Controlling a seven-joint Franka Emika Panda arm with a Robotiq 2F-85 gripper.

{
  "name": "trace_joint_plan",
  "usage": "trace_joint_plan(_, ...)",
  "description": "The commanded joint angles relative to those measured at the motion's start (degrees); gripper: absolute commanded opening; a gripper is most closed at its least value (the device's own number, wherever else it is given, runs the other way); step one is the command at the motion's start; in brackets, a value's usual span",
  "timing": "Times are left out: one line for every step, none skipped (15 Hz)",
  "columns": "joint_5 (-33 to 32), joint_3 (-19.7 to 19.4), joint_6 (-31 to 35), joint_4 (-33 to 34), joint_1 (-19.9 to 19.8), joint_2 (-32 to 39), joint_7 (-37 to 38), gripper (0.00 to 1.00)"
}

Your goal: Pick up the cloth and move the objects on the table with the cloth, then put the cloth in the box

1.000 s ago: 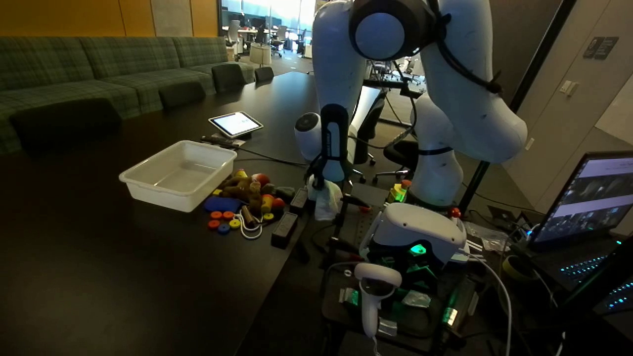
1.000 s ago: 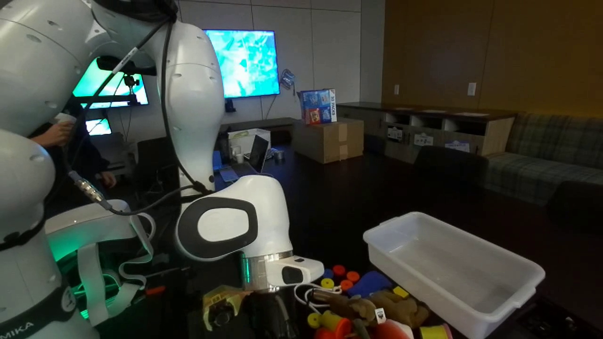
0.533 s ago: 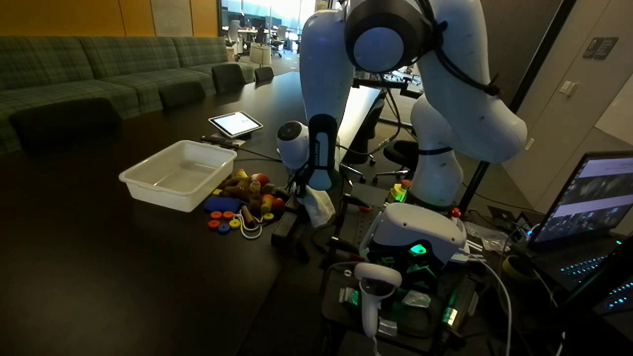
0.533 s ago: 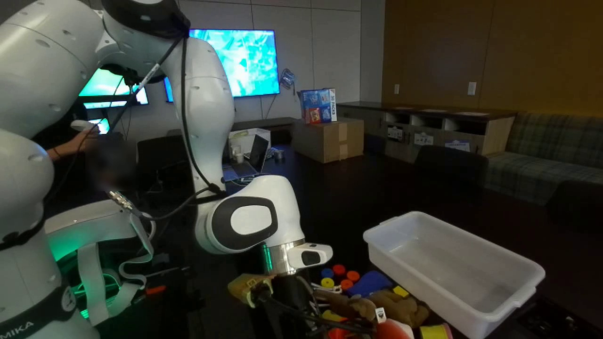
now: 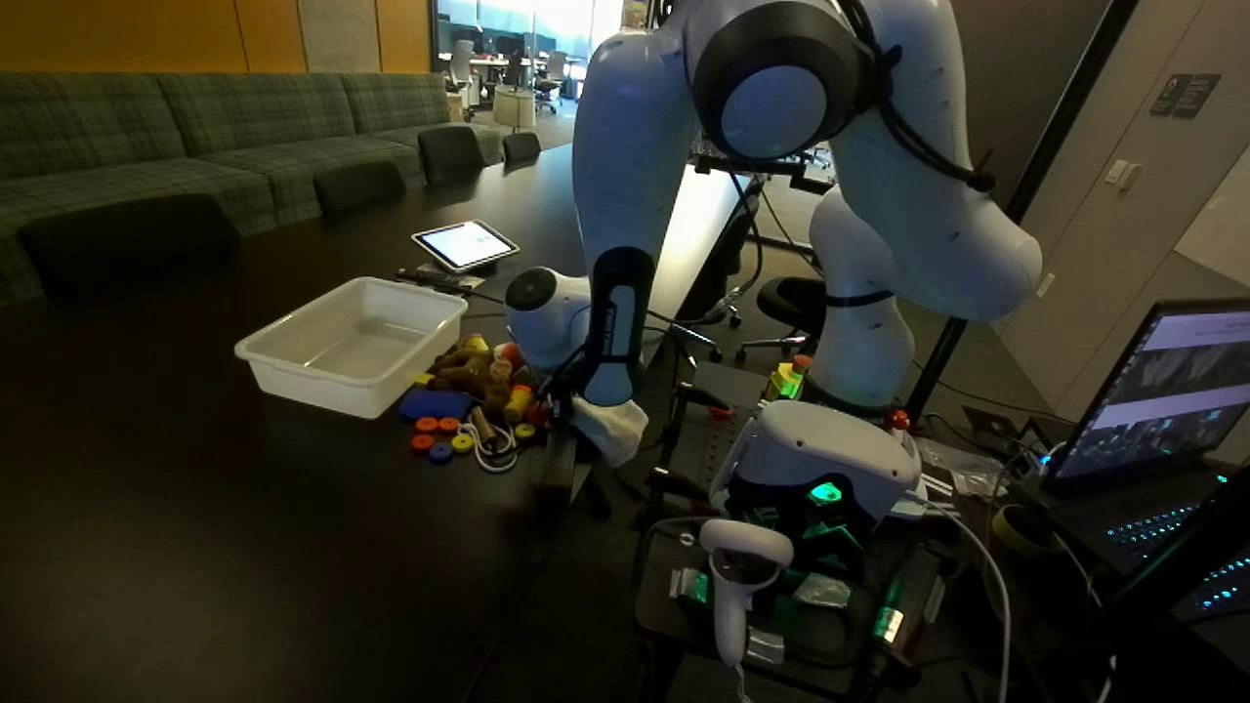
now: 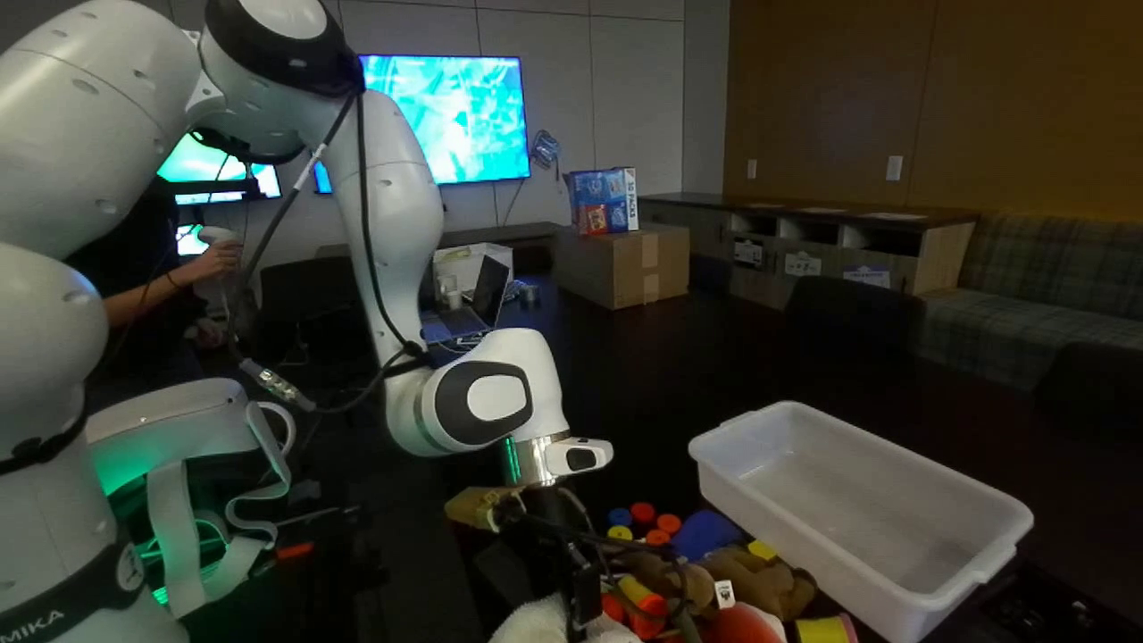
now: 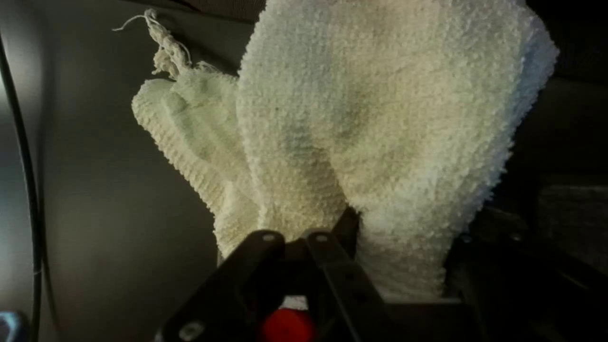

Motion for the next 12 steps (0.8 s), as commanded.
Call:
trace_joint_plan(1.51, 1.95, -7.19, 4.87, 3.76, 0.79, 7.33, 0.16)
trace_joint_plan(1.72, 2.05, -10.26, 6.65, 4.92, 1.14, 10.51, 0.16)
trace_joint_plan(2.16, 2.80, -14.36, 9.02, 5.25, 1.27, 13.85, 0.16)
trace_joint_plan(2.20, 3.90, -17.96, 10.78, 4.75, 0.64, 16.34, 0.16)
trace_joint_plan(2.50, 5.41, -22.90, 13.73, 4.04, 0.60, 19.38, 0.16)
trace_joint_plan(2.47, 6.75, -26.47, 16.02, 3.22, 0.47, 22.15, 0.15)
trace_joint_plan(2.87, 8.52, -31.44, 19.09, 2.07, 0.41, 24.80, 0.15)
trace_joint_plan(2.98, 10.51, -35.96, 22.19, 0.56, 0.56, 27.32, 0.15)
trace_joint_plan(3.22, 13.10, -40.29, 25.31, -1.41, 0.67, 29.67, 0.15)
trace_joint_plan(3.50, 15.92, -44.62, 28.52, -3.68, 0.83, 31.75, 0.15)
trace_joint_plan(4.08, 18.91, -48.74, 32.00, -5.97, 1.32, 33.67, 0.15)
trace_joint_plan(4.63, 21.76, -52.65, 34.89, -8.28, 1.38, 35.34, 0.15)
